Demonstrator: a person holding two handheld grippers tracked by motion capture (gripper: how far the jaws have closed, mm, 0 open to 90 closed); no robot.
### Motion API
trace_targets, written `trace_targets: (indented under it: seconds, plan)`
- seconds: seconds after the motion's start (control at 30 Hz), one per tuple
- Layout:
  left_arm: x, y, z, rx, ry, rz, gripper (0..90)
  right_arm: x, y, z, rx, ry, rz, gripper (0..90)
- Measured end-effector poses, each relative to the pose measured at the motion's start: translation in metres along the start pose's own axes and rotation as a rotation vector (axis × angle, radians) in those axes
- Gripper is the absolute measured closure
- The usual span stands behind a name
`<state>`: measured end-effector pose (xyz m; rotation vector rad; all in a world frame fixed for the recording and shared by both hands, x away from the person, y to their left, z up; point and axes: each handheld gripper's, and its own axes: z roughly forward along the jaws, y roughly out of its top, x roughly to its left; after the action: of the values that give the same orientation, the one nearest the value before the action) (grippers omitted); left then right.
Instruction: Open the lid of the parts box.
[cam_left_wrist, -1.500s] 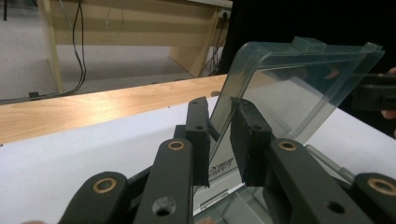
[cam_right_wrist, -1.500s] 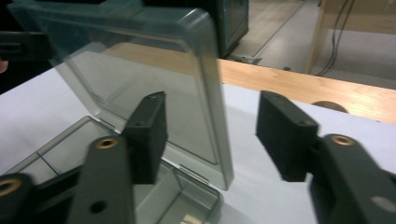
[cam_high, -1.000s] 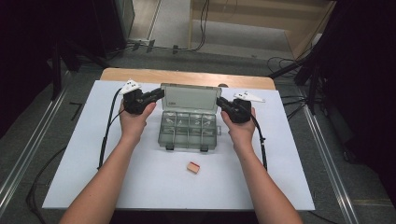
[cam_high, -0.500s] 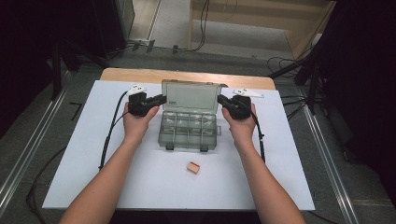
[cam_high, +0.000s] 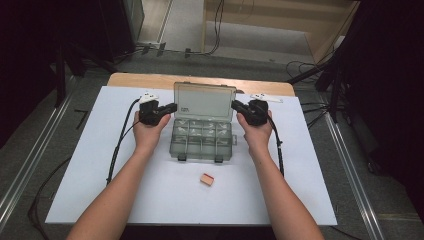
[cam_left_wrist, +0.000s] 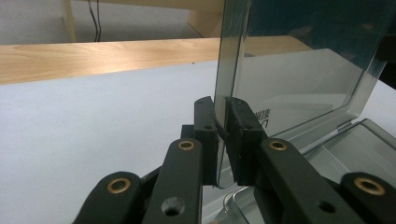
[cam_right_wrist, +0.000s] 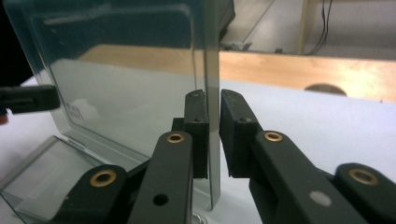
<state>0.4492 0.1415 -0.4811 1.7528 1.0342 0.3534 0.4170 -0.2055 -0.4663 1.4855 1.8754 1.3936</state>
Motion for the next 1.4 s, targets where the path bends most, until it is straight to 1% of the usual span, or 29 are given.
trace_targets:
  seconds: [0.1,0.2,0.27,0.37,0.5,0.6,0.77,0.87,1.03,1.23,1.4]
  plan:
    - [0.000,0.000,0.001,-0.002,0.005,-0.008,83.7,-0.001,-0.008,0.005,0.027,-0.001,0.015,79.1]
    - [0.000,0.000,0.002,-0.004,0.006,-0.014,83.9,-0.002,-0.015,0.009,0.055,-0.003,0.015,79.0]
    - [0.001,-0.001,0.003,-0.007,0.003,-0.027,84.1,-0.003,-0.017,0.011,0.057,-0.006,0.021,79.1]
    - [0.003,-0.001,0.003,-0.007,-0.010,-0.051,83.8,-0.003,-0.018,0.012,0.059,-0.009,0.030,79.9]
    - [0.004,-0.001,0.004,-0.003,-0.014,-0.065,83.6,-0.003,-0.018,0.015,0.063,-0.021,0.024,81.0]
    - [0.005,-0.002,0.005,-0.002,-0.017,-0.092,83.3,-0.005,-0.019,0.016,0.066,-0.013,0.049,81.8]
    - [0.010,-0.002,0.008,0.026,-0.034,-0.139,81.2,-0.008,-0.019,0.019,0.072,-0.005,0.073,81.9]
    - [0.011,-0.003,0.009,0.035,-0.035,-0.152,81.5,-0.010,-0.019,0.021,0.075,0.004,0.090,81.3]
    - [0.012,-0.005,0.012,0.042,-0.037,-0.169,81.2,-0.012,-0.020,0.023,0.085,0.006,0.092,80.5]
    - [0.014,-0.008,0.016,0.053,-0.043,-0.205,77.9,-0.017,-0.022,0.027,0.103,0.018,0.124,79.4]
    - [0.015,-0.011,0.019,0.072,-0.041,-0.219,75.9,-0.019,-0.024,0.030,0.118,0.021,0.122,78.9]
